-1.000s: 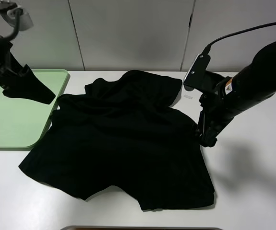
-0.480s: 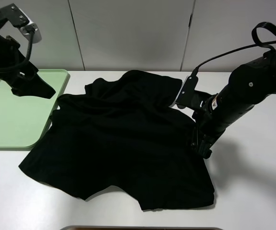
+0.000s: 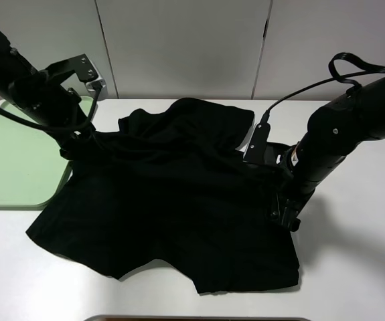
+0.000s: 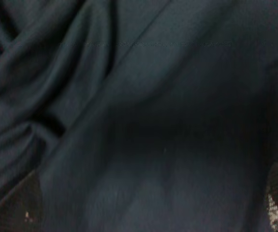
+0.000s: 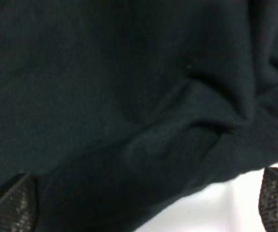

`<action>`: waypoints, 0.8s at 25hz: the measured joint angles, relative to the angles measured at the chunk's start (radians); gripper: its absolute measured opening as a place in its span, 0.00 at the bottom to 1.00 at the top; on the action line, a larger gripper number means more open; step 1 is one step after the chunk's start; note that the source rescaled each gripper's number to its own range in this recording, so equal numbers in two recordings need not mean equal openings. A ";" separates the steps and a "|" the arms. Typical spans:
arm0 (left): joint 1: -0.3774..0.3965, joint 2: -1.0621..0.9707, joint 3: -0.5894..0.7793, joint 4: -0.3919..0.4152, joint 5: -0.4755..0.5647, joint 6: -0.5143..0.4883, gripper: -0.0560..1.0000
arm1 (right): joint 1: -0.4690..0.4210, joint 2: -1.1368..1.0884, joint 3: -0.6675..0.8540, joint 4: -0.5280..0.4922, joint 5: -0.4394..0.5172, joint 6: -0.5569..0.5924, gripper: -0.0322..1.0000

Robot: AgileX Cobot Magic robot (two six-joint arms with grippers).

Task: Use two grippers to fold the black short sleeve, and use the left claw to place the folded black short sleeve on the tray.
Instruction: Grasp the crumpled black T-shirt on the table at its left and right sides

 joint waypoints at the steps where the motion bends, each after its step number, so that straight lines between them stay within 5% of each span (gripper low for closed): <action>1: -0.010 0.002 0.000 0.000 -0.010 0.008 0.91 | 0.000 0.006 0.000 -0.014 0.000 0.005 1.00; 6: -0.020 0.007 -0.002 -0.001 -0.055 0.033 0.91 | 0.000 0.023 0.000 -0.115 -0.002 0.066 0.95; 9: -0.020 0.009 -0.002 -0.001 -0.066 0.049 0.91 | 0.000 0.023 0.000 -0.154 0.000 0.078 0.61; 11: -0.020 0.009 -0.002 -0.001 -0.073 0.058 0.91 | 0.000 0.023 0.000 -0.163 0.006 0.079 0.25; 12: -0.020 0.009 -0.002 -0.001 -0.077 0.061 0.91 | 0.000 0.023 0.000 -0.163 0.006 0.079 0.25; 14: -0.020 0.009 -0.002 -0.001 -0.087 0.063 0.91 | 0.000 0.023 0.000 -0.166 0.014 0.081 0.05; 20: -0.020 0.043 -0.005 -0.005 -0.090 0.064 0.90 | 0.000 0.023 0.000 -0.177 0.032 0.081 0.03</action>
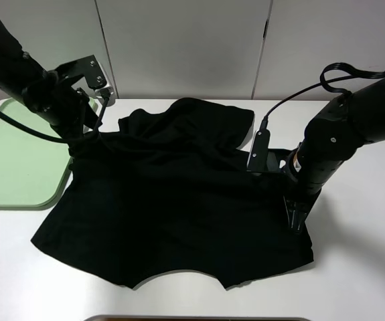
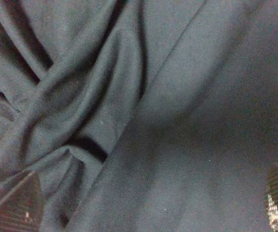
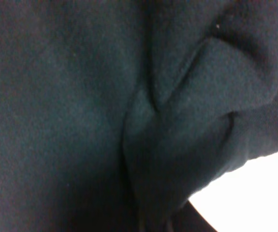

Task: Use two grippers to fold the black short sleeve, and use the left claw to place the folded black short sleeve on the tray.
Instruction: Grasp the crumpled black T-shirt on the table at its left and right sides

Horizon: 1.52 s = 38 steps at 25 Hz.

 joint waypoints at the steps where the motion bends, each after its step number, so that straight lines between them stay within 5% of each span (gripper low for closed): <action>1: 0.000 0.000 0.000 0.000 0.000 0.000 0.90 | 0.000 0.000 0.000 -0.001 0.003 0.000 0.03; 11: 0.000 0.171 -0.079 0.052 0.054 -0.033 0.89 | 0.000 0.000 0.000 -0.022 0.042 0.001 0.03; 24: 0.000 0.285 -0.280 0.306 0.291 -0.162 0.89 | 0.000 0.000 0.000 -0.025 0.037 0.002 0.03; 38: 0.000 0.286 -0.280 0.311 0.291 -0.165 0.84 | 0.000 0.000 0.000 -0.026 0.036 0.004 0.03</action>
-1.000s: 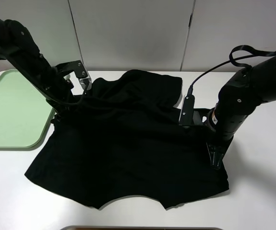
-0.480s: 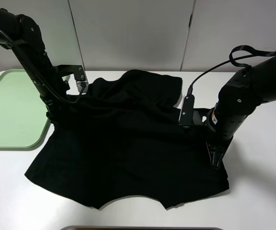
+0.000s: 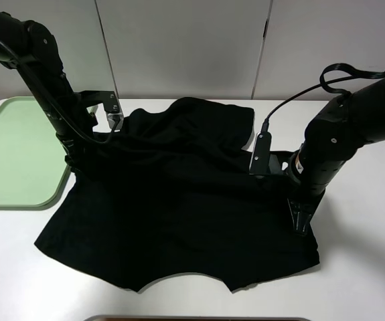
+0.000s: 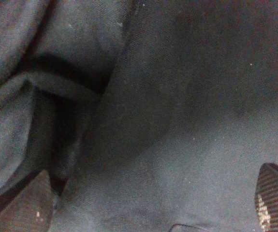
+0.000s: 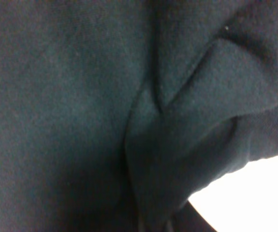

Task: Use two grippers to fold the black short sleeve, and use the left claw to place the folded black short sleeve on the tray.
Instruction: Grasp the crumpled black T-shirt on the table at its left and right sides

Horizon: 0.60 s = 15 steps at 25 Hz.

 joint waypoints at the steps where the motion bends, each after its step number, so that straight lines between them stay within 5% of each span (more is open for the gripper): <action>1: 0.000 0.003 0.000 0.000 -0.001 -0.001 0.83 | 0.000 0.000 0.000 0.000 -0.001 0.001 0.03; 9: 0.000 0.075 0.000 -0.001 -0.002 -0.049 0.83 | 0.000 0.000 0.000 0.000 0.000 0.042 0.03; 15: 0.000 0.075 0.000 0.000 -0.002 -0.049 0.65 | 0.000 0.000 0.000 0.000 0.000 0.045 0.03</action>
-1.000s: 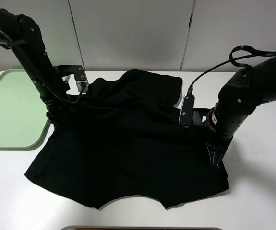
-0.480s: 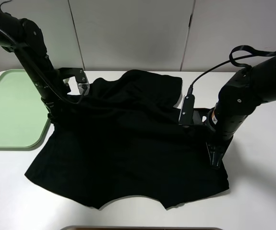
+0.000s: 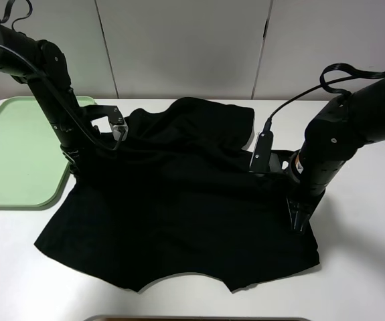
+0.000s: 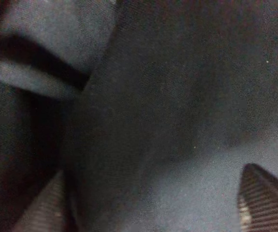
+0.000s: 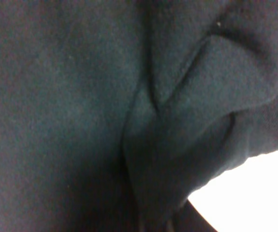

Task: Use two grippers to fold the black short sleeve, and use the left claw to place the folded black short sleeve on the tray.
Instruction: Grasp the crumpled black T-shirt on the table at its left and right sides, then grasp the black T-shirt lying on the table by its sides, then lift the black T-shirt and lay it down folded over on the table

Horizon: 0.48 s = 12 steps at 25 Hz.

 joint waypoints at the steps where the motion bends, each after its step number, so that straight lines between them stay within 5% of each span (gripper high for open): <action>1: 0.000 0.000 0.000 0.000 0.000 0.000 0.59 | 0.000 0.000 0.000 0.000 0.000 0.000 0.03; 5: 0.000 0.000 0.000 0.000 0.001 -0.011 0.33 | 0.000 0.000 0.000 0.000 0.000 0.000 0.03; 6: 0.000 0.000 0.000 0.000 0.001 -0.011 0.33 | 0.000 0.000 0.000 0.000 0.000 0.000 0.03; 7: 0.000 0.000 0.000 0.000 0.003 -0.029 0.17 | 0.000 0.000 0.000 0.000 0.000 0.000 0.03; 8: 0.000 0.000 0.000 0.000 0.005 -0.039 0.11 | 0.000 0.000 0.000 0.000 0.000 0.000 0.03; 12: 0.000 0.000 0.000 0.000 0.006 -0.101 0.06 | 0.000 0.000 0.000 -0.007 0.000 0.000 0.03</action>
